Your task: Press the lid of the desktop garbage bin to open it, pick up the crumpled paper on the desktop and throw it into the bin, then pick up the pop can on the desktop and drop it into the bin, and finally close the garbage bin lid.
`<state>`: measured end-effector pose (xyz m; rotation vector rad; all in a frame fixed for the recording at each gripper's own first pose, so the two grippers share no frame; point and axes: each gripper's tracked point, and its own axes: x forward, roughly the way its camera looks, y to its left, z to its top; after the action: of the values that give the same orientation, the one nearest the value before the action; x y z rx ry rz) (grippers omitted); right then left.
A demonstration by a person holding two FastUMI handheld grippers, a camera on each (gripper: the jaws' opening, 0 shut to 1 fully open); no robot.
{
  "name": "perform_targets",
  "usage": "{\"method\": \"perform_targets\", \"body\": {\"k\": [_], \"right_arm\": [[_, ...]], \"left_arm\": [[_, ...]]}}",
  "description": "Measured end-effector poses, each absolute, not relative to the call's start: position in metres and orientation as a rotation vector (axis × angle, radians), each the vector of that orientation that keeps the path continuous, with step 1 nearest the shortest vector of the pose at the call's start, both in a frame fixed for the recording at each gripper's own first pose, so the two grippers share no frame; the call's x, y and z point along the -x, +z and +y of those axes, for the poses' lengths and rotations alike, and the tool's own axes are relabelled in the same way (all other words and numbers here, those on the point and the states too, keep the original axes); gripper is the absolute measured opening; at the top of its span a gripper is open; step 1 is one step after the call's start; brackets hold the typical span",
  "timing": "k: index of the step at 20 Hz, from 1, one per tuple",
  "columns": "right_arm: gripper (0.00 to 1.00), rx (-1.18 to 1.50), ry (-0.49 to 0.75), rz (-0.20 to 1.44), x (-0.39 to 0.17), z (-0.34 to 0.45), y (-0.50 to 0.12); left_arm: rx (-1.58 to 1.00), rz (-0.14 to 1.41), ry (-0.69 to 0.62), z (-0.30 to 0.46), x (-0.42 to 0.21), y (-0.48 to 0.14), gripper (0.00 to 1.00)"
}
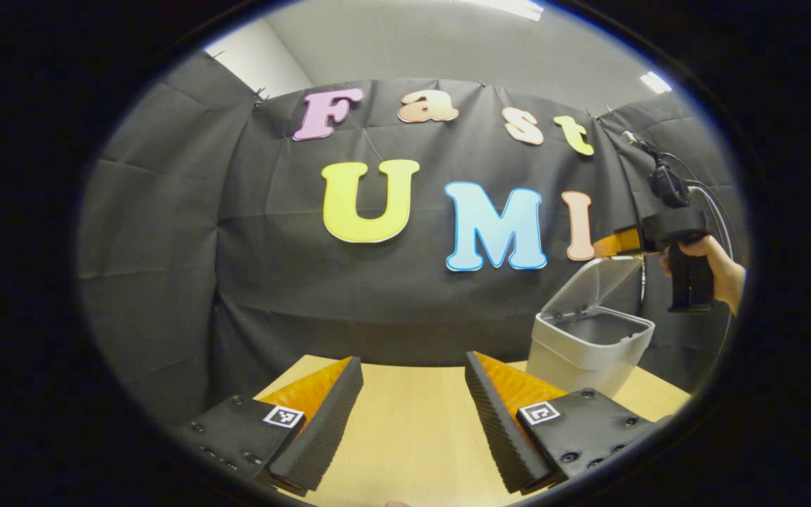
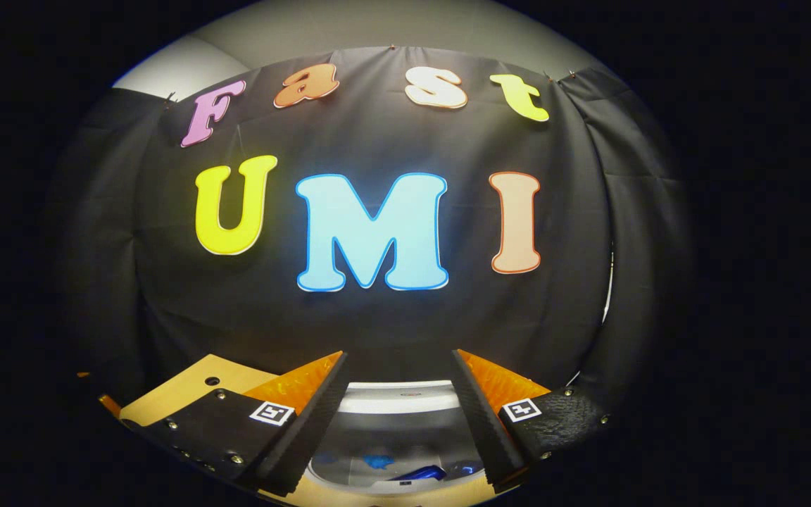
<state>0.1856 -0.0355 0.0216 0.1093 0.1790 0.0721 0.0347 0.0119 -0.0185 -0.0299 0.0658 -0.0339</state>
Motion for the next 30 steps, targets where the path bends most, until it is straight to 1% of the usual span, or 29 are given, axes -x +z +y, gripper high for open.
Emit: {"method": "perform_targets", "body": {"k": [1, 8, 10, 11, 12, 15, 16, 17, 19, 20, 22, 25, 26, 27, 30], "right_arm": [[0.92, -0.106, 0.063, 0.186, -0.18, -0.036, 0.014], [0.92, -0.086, 0.024, 0.188, -0.154, -0.032, -0.015], [0.92, -0.067, 0.012, 0.187, -0.149, -0.032, -0.018], [0.92, -0.059, 0.008, 0.199, -0.145, -0.031, -0.022], [0.92, -0.049, 0.006, 0.215, -0.141, -0.03, -0.029], [0.92, -0.026, 0.007, 0.249, -0.128, -0.027, -0.043], [0.92, -0.017, 0.008, 0.26, -0.125, -0.027, -0.047], [0.92, -0.009, 0.011, 0.266, -0.123, -0.026, -0.051], [0.92, 0.0, 0.009, 0.271, -0.122, -0.025, -0.057], [0.92, -0.003, 0.008, 0.276, -0.121, -0.024, -0.061], [0.92, -0.016, 0.015, 0.3, -0.117, -0.02, -0.073], [0.93, -0.045, 0.009, 0.298, -0.113, -0.019, -0.077], [0.93, -0.048, 0.004, 0.292, -0.113, -0.02, -0.077], [0.93, -0.041, 0.006, 0.285, -0.111, -0.019, -0.076], [0.94, 0.0, 0.006, 0.281, -0.11, -0.021, -0.076]], "left_arm": [[0.027, 0.063, -0.037, 0.014, -0.037, -0.017, 1.0], [0.031, 0.076, -0.082, 0.018, -0.049, -0.025, 1.0], [0.052, 0.089, -0.095, 0.015, -0.049, -0.029, 0.95], [0.06, 0.099, -0.099, 0.015, -0.051, -0.033, 1.0], [0.065, 0.106, -0.104, 0.015, -0.052, -0.037, 0.95], [0.07, 0.101, -0.111, 0.017, -0.053, -0.036, 0.95], [0.067, 0.095, -0.112, 0.018, -0.054, -0.035, 1.0], [0.066, 0.084, -0.114, 0.02, -0.054, -0.033, 1.0], [0.052, 0.07, -0.11, 0.023, -0.056, -0.031, 0.93], [0.04, 0.072, -0.104, 0.024, -0.055, -0.034, 0.95], [0.034, 0.083, -0.1, 0.026, -0.052, -0.036, 0.95], [0.027, 0.083, -0.11, 0.025, -0.045, -0.037, 1.0], [0.022, 0.082, -0.113, 0.023, -0.045, -0.037, 0.95], [0.024, 0.081, -0.12, 0.022, -0.042, -0.037, 1.0], [0.034, 0.084, -0.139, 0.014, -0.038, -0.039, 1.0]]}}
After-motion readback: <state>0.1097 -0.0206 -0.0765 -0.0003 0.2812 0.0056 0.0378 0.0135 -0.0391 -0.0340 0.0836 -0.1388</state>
